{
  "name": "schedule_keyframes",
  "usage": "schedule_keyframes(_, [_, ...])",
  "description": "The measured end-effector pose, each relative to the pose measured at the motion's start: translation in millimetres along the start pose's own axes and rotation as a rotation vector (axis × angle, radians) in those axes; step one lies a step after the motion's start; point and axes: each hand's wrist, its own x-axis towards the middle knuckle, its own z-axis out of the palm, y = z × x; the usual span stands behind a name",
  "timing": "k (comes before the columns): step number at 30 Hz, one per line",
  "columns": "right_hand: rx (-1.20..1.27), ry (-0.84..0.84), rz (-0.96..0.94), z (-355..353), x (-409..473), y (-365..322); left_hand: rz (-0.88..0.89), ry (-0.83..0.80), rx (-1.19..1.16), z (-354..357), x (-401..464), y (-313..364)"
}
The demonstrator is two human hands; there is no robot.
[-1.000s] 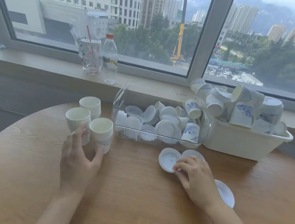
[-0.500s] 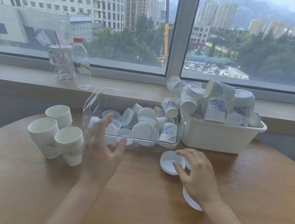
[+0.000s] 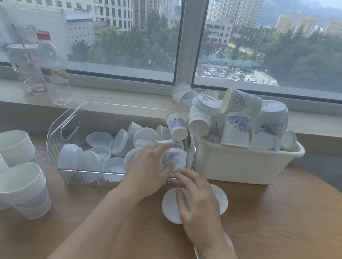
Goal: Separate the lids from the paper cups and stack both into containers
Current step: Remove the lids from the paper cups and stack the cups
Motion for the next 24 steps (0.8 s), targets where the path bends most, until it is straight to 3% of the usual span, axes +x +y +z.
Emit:
schedule_keyframes(9, [0.025, -0.031, 0.009, -2, -1, -6, -0.025, -0.06, -0.069, 2, 3, -7])
schedule_keyframes(14, [0.039, -0.037, 0.026, -6, -1, -13, -0.085, 0.149, -0.184, -12, -8, -14])
schedule_keyframes(24, [0.037, -0.076, 0.017, 0, 25, -46, -0.102, 0.319, -0.326, -45, -39, -47])
